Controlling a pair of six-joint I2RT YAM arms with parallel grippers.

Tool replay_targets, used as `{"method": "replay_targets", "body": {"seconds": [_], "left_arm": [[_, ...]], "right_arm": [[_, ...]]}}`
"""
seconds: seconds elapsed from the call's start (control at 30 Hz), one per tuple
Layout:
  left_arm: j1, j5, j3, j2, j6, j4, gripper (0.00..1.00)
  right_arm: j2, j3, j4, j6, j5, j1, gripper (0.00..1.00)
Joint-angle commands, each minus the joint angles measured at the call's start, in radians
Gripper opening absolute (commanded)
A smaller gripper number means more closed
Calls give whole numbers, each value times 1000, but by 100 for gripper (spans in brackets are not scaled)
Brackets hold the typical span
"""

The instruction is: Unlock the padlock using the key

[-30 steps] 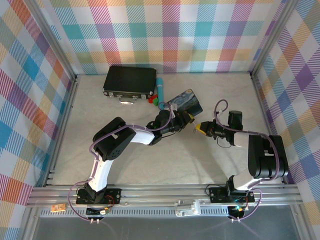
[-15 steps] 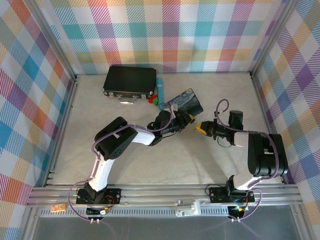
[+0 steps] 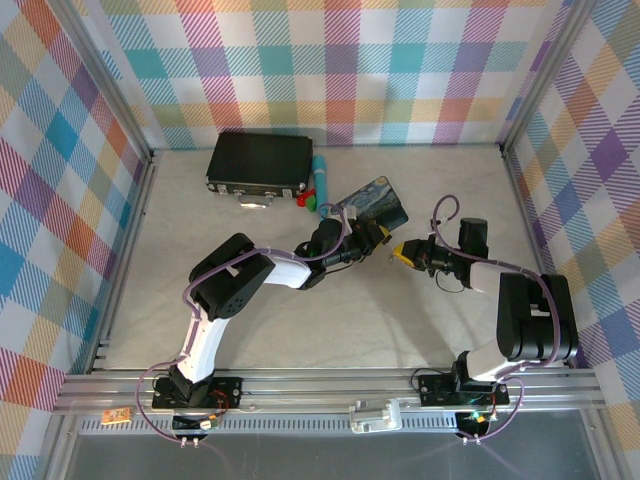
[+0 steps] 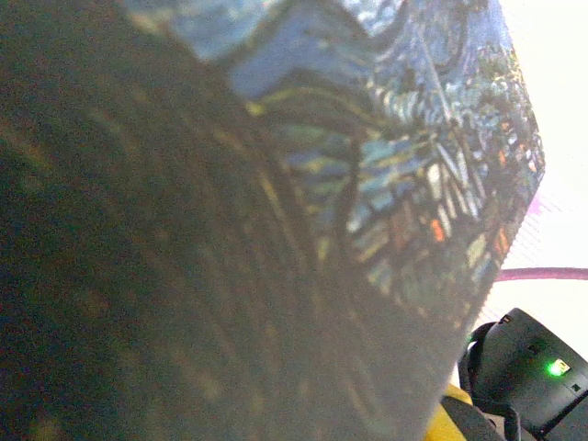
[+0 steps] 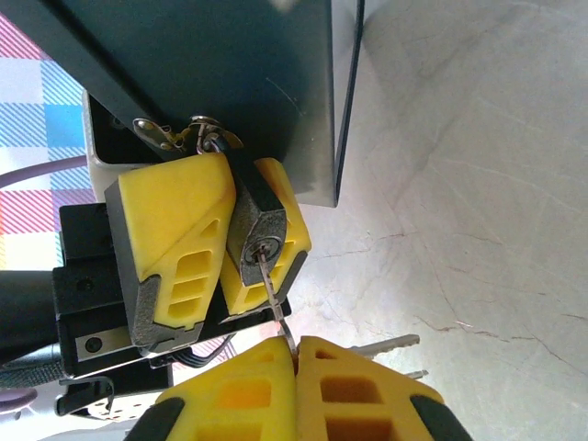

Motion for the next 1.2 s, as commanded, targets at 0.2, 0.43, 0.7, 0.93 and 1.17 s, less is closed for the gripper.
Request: {"method": "replay_targets", "body": {"seconds": [0.2, 0.43, 0.7, 0.93, 1.17], "left_arm": [[-52, 180, 25, -32, -25, 17, 0], [-53, 143, 56, -30, -51, -37, 0], [-55, 36, 24, -66, -25, -63, 0], [-75, 1, 28, -46, -12, -53, 0], [-96, -11, 62, -16, -44, -36, 0]], "right_arm": [[-54, 36, -11, -53, 199, 2, 0], [-133, -4, -50, -137, 285, 33, 0], [-134, -68, 44, 53, 255, 60, 0], [-121, -94, 198, 301, 258, 64, 0], [-127, -126, 297, 431, 312, 93, 0]]}}
